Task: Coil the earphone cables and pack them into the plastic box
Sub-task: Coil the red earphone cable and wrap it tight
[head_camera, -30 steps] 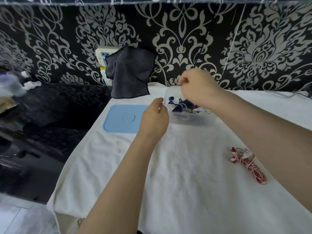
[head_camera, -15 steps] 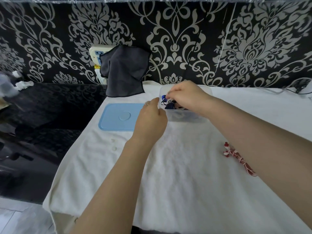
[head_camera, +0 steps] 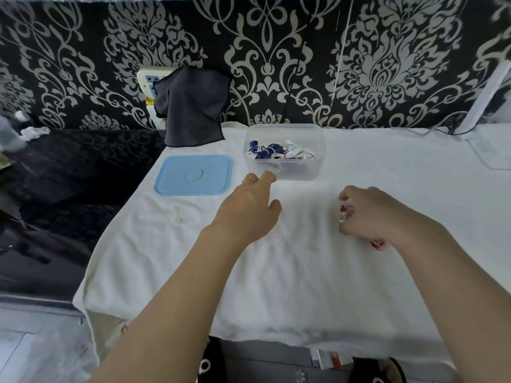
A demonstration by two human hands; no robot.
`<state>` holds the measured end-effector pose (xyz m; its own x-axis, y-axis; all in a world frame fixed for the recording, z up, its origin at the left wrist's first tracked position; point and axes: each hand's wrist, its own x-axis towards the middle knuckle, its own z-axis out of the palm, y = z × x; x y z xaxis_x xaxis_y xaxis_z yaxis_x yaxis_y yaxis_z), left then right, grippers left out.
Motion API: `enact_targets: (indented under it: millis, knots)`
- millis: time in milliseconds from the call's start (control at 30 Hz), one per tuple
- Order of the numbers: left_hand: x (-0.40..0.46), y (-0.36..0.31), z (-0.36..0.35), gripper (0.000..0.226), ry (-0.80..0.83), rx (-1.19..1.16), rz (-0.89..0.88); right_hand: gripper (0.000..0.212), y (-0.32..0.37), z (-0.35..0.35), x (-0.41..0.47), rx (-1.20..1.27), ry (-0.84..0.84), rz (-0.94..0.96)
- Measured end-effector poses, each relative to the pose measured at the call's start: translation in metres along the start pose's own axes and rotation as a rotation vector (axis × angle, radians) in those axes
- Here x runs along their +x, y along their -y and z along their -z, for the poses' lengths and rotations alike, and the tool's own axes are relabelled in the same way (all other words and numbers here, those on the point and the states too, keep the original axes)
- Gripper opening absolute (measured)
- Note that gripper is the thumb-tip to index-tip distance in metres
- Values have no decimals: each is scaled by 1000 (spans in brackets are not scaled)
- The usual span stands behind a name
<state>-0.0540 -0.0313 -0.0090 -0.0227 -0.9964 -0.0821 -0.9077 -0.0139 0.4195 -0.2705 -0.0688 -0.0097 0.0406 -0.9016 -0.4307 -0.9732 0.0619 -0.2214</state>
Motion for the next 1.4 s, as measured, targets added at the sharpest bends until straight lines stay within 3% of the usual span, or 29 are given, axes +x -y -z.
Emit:
enact_targets:
  millis: [133,200,267,400,567,667,800,1167,1400]
  knots:
    - [-11,4,-1,50,114,27,36,31,-4,-4,-1,-43,-87,22]
    - [-14,7,-2,51,143,-15,54,21,-4,-5,1,46,-118,66]
    - [-18,9,1,51,160,-97,62,18,2,-1,-1,280,-70,119]
    - [-23,12,14,47,174,-456,110,21,31,1,-13,866,195,205]
    - [-27,19,28,33,165,-845,135,25,58,8,-15,1210,325,239]
    - [-27,25,31,20,177,-924,163,23,70,4,-16,1174,389,288]
    - [-23,37,32,10,153,-845,175,21,84,-1,-16,1187,490,309]
    - [-12,60,41,13,138,-747,179,29,110,-8,-8,1069,530,326]
    - [-11,60,45,8,138,-660,73,44,118,-8,-2,1032,560,304]
